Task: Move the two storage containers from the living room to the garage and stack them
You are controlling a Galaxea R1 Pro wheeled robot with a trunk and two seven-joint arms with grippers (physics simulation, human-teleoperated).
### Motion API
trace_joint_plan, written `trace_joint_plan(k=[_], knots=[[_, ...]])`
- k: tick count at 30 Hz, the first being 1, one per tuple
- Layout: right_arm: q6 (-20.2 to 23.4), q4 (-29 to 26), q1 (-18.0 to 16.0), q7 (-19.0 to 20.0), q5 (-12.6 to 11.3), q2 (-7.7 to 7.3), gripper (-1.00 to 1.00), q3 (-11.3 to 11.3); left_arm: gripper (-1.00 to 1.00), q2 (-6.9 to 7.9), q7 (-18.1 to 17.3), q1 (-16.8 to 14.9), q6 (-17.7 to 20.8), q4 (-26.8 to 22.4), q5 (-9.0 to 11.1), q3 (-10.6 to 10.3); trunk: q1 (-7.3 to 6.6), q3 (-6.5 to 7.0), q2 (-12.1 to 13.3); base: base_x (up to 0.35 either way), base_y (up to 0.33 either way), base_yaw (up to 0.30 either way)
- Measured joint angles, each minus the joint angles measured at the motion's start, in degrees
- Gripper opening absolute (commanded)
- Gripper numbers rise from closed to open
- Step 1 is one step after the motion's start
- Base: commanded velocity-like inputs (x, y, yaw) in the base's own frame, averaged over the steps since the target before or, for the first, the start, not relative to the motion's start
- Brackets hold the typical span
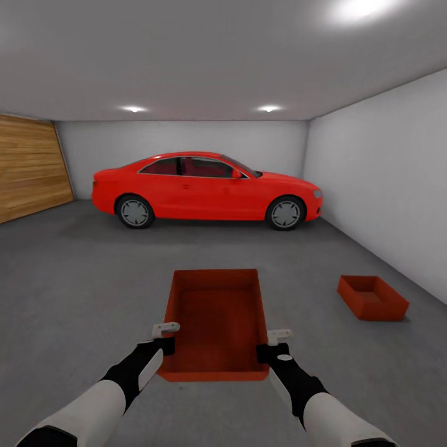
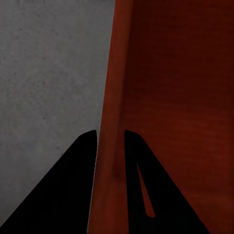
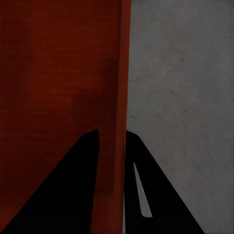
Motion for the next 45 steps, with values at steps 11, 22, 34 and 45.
trace_joint_plan(k=[11,22,34,45], knots=[[0.14,-0.05,0.00,0.00,0.11,0.03,-1.00,-0.03,-1.00,0.05,-0.02,0.01,0.01,0.04,0.18,-0.10,0.00,0.00,0.00,0.320,0.000,0.000],[0.06,-0.01,0.01,-0.01,0.02,0.03,-1.00,0.01,-1.00,0.05,-0.14,0.00,0.01,0.07,0.00,0.01,0.00,0.00,0.00,0.320,0.031,0.000],[0.01,0.01,0.01,0.02,-0.02,0.01,-1.00,0.02,-1.00,0.04,-0.16,-0.01,0.01,0.07,-0.07,0.04,0.00,0.00,0.00,0.320,0.114,0.000],[0.07,-0.01,0.01,0.06,0.02,-0.01,-1.00,0.00,-1.00,0.03,-0.12,-0.01,0.01,0.10,-0.01,0.01,0.00,0.00,0.00,0.320,0.105,0.000]])
